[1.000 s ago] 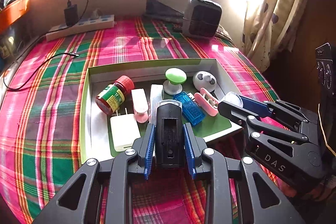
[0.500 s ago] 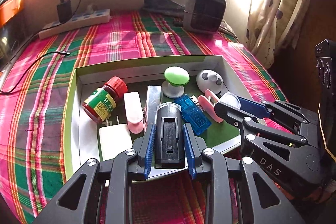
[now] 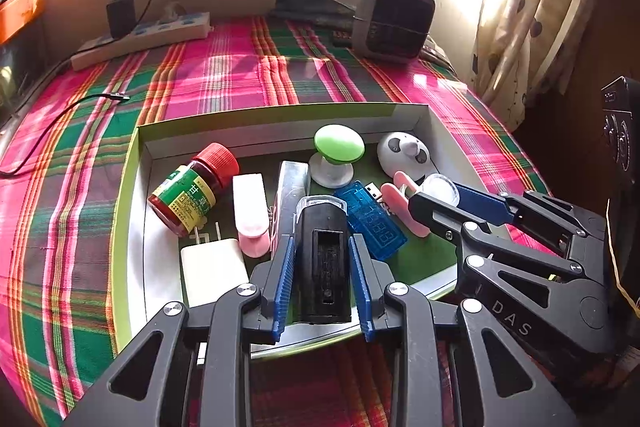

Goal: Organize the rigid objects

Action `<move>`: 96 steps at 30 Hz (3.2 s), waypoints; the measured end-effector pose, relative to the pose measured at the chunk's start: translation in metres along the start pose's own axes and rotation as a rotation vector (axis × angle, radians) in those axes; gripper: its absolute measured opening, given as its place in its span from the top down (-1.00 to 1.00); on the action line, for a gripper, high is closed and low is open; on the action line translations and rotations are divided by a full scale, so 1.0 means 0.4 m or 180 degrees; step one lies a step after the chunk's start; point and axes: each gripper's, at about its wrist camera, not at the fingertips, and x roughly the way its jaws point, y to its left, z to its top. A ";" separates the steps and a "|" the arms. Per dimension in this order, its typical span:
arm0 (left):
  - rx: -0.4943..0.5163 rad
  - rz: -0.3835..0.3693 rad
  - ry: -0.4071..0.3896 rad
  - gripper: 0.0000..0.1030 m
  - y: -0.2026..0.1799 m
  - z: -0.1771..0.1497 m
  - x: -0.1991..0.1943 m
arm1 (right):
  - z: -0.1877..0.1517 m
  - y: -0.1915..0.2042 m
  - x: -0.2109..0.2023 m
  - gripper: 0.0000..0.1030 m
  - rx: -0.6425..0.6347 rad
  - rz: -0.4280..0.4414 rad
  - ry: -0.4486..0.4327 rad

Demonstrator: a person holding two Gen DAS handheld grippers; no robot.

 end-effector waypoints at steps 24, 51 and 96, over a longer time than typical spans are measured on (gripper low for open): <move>-0.0034 0.0275 -0.0182 0.32 -0.009 -0.038 -0.083 | -0.028 0.012 -0.085 0.08 0.0111 -0.0014 -0.0190; -0.0219 0.0768 -0.0121 0.32 0.035 -0.227 -0.123 | -0.186 0.080 -0.108 -0.10 0.0172 -0.0044 0.0101; -0.0147 0.0848 -0.0159 -0.02 0.008 -0.227 -0.108 | -0.197 0.078 -0.098 -0.37 0.0122 -0.0344 0.0164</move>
